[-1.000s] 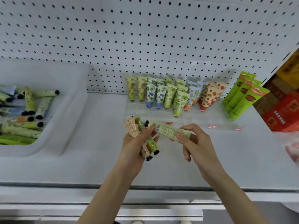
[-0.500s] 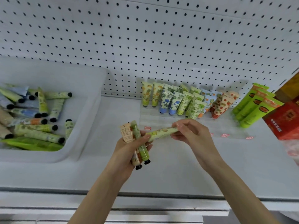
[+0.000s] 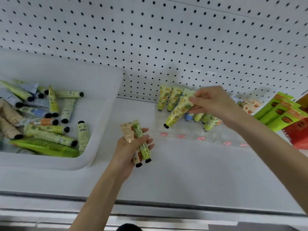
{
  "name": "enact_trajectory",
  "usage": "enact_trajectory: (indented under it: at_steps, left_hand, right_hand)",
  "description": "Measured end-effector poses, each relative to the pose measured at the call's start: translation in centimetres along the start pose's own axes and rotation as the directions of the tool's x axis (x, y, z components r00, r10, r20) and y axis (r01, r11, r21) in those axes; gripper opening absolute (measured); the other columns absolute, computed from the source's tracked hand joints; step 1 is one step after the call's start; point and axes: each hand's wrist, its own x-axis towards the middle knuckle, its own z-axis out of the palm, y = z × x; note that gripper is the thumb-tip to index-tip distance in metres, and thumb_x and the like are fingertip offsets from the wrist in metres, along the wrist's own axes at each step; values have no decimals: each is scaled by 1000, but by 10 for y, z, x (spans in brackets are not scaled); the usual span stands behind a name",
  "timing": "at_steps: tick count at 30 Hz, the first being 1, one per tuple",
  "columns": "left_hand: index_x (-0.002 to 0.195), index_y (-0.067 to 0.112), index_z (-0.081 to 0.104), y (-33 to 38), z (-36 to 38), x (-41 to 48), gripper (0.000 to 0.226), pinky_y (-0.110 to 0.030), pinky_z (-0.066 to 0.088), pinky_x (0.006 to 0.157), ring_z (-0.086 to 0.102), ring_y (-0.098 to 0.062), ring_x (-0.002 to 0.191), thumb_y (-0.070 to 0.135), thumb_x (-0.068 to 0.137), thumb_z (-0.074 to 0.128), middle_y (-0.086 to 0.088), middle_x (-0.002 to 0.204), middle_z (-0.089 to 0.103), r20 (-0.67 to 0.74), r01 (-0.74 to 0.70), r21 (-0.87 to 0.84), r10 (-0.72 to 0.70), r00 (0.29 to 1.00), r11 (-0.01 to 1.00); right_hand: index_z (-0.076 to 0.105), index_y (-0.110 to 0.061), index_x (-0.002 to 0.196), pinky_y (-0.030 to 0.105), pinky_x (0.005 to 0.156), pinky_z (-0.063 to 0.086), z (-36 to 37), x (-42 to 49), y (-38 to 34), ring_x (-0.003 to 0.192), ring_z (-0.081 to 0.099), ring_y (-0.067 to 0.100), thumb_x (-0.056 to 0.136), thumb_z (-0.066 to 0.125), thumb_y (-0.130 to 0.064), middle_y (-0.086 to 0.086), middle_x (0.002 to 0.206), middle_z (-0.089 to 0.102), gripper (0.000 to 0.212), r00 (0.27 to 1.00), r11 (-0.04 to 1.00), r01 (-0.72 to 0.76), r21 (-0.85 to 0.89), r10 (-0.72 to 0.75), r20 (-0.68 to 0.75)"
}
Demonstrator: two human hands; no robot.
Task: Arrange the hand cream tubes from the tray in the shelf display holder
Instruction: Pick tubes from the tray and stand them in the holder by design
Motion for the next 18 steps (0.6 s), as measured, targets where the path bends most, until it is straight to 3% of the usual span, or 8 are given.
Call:
enact_trajectory:
  at_steps: [5, 8, 10, 13, 16, 18]
  left_hand:
    - [102, 2, 64, -4, 0, 7, 23, -32, 60, 68, 73, -26, 83, -2, 81, 70, -16, 91, 72, 5, -14, 175, 13, 1000, 985]
    - [103, 3, 64, -6, 2, 9, 21, -30, 59, 65, 73, -25, 83, 3, 83, 69, -17, 95, 73, 13, -34, 254, 31, 999, 967]
    - [104, 6, 65, -7, 0, 9, 20, -36, 59, 67, 73, -24, 85, 10, 85, 68, -14, 96, 74, 16, -17, 297, 13, 1000, 955]
    - [106, 9, 65, -8, -6, 8, 19, -50, 54, 85, 72, -26, 91, 12, 88, 66, -8, 96, 75, 25, -8, 329, 0, 1000, 944]
    - [108, 9, 65, -9, -10, 7, 19, -48, 55, 88, 71, -25, 95, 6, 89, 62, -7, 98, 75, 32, -21, 312, 12, 999, 950]
    - [108, 8, 65, -10, -11, 7, 20, -42, 58, 83, 71, -25, 95, 3, 89, 61, -8, 98, 75, 41, -31, 298, 20, 999, 954]
  right_hand:
    - [58, -9, 90, 32, 71, 58, 7, 34, -8, 71, 70, 12, 92, 60, -18, 7, 87, 69, 9, 993, 909, 118, -400, -120, 18]
    - [63, -8, 85, 25, 64, 48, 10, 46, -4, 72, 62, 12, 88, 65, -20, 1, 81, 62, 12, 975, 807, 199, -557, -221, 29]
    - [66, -11, 78, 25, 68, 42, 12, 53, 1, 73, 53, 10, 84, 70, -22, -2, 83, 55, 13, 964, 768, 235, -596, -264, 39]
    - [64, -18, 76, 27, 77, 36, 14, 61, 8, 90, 51, 17, 81, 72, -26, 6, 101, 51, 12, 962, 770, 220, -599, -274, 1]
    - [67, -15, 81, 25, 75, 32, 15, 64, 7, 87, 45, 15, 82, 71, -27, 3, 98, 40, 12, 963, 768, 198, -609, -270, -28]
    - [69, -10, 85, 24, 70, 32, 14, 65, 4, 75, 43, 12, 83, 71, -25, 0, 86, 39, 15, 962, 773, 200, -602, -272, -28]
